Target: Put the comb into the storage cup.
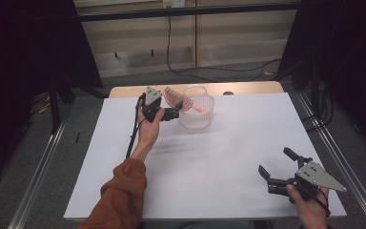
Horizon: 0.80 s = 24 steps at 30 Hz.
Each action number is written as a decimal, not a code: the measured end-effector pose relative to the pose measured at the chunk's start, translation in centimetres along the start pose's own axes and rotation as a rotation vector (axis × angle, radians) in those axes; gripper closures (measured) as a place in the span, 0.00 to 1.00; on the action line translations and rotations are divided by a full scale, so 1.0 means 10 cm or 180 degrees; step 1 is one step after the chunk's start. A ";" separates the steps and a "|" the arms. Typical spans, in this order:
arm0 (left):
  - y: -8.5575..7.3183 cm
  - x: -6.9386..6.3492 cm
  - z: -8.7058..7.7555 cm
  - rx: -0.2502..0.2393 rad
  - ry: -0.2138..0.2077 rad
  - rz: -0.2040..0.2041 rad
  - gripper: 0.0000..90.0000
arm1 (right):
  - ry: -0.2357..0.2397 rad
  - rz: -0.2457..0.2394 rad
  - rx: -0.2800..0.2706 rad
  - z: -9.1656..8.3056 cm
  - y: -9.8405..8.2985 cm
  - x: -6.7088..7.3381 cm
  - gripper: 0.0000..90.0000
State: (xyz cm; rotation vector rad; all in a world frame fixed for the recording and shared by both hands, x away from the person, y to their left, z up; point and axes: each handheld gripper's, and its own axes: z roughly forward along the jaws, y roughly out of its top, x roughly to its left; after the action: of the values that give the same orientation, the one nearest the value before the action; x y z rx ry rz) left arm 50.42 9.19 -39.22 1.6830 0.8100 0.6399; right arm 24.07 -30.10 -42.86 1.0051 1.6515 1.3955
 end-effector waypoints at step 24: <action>-0.04 0.05 -0.30 -0.0173 -0.0061 -0.0058 0.02 | -0.0042 -0.0051 -0.0012 0.02 0.01 0.02 0.00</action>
State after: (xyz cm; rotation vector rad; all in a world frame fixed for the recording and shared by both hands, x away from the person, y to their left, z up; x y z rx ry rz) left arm 48.35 11.44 -38.85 1.6286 0.7869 0.6270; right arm 24.17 -29.85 -42.76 0.9950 1.6434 1.3783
